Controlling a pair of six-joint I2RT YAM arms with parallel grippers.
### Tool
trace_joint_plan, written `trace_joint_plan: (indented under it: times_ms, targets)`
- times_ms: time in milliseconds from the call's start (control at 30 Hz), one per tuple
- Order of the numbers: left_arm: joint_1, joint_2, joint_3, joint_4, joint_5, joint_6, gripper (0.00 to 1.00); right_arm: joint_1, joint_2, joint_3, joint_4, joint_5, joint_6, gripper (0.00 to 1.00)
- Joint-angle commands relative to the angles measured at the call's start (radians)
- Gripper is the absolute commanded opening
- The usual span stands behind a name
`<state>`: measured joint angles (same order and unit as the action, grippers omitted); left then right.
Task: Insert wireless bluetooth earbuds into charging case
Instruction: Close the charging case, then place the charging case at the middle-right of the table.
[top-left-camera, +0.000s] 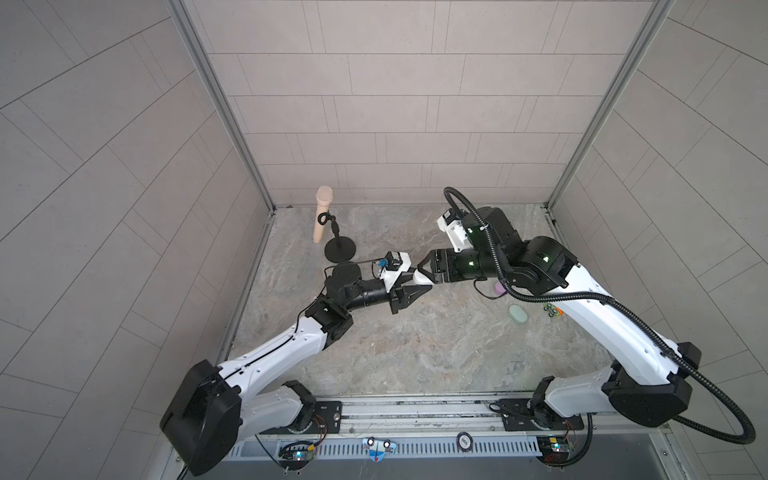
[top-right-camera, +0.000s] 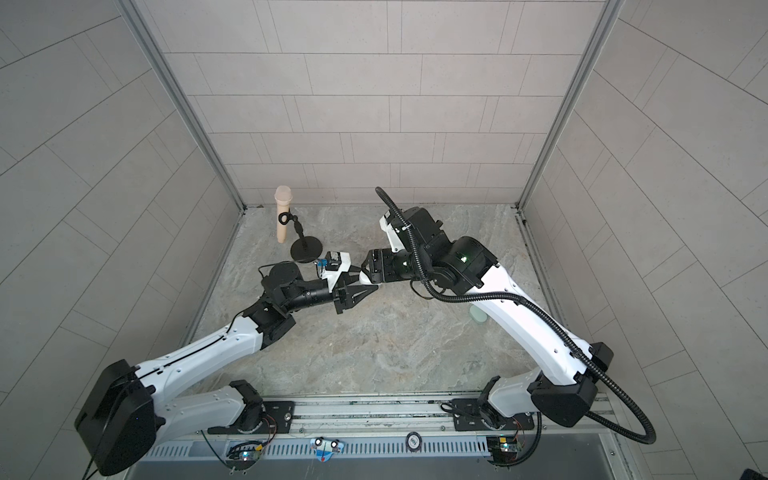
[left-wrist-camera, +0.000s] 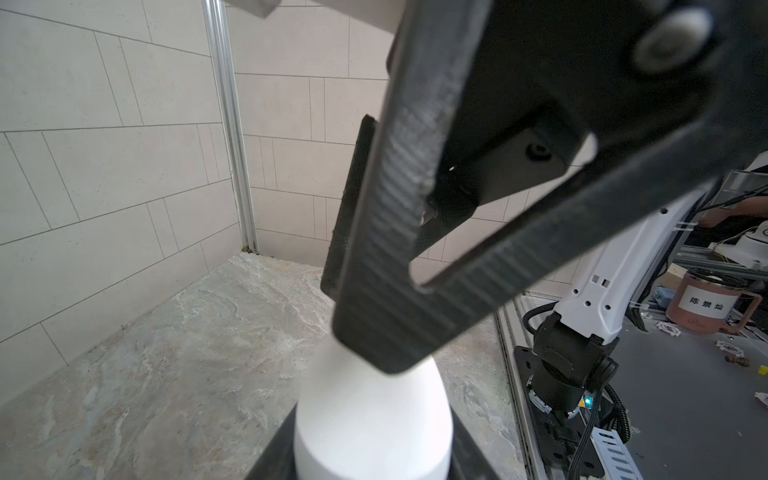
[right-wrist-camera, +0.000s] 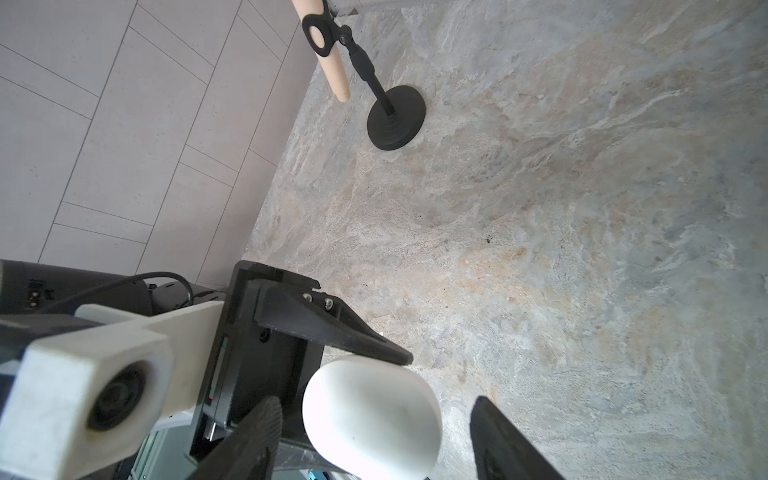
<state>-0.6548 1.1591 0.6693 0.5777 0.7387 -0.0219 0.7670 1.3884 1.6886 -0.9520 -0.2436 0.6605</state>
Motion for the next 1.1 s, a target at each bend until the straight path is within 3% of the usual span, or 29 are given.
trace_joint_plan:
  times_ms: [0, 500, 867, 933, 1067]
  targets:
    - [-0.005, -0.018, 0.030, -0.021, -0.010, 0.035, 0.21, 0.012, 0.022, 0.014, -0.071, 0.044, -0.008, 0.76]
    - [-0.011, -0.025, 0.028, -0.029, -0.017, 0.041, 0.21, 0.046, 0.116, 0.039, -0.080, 0.033, -0.004, 0.75]
    - [-0.011, -0.021, 0.027, -0.029, -0.021, 0.039, 0.23, 0.046, 0.097, 0.032, -0.074, 0.058, 0.010, 0.47]
    - [-0.011, -0.018, 0.029, -0.038, -0.027, 0.037, 0.30, 0.042, 0.087, 0.024, -0.078, 0.077, 0.006, 0.45]
    - [-0.011, -0.035, -0.001, -0.064, -0.087, 0.023, 0.73, 0.005, 0.043, -0.031, -0.078, 0.112, -0.003, 0.44]
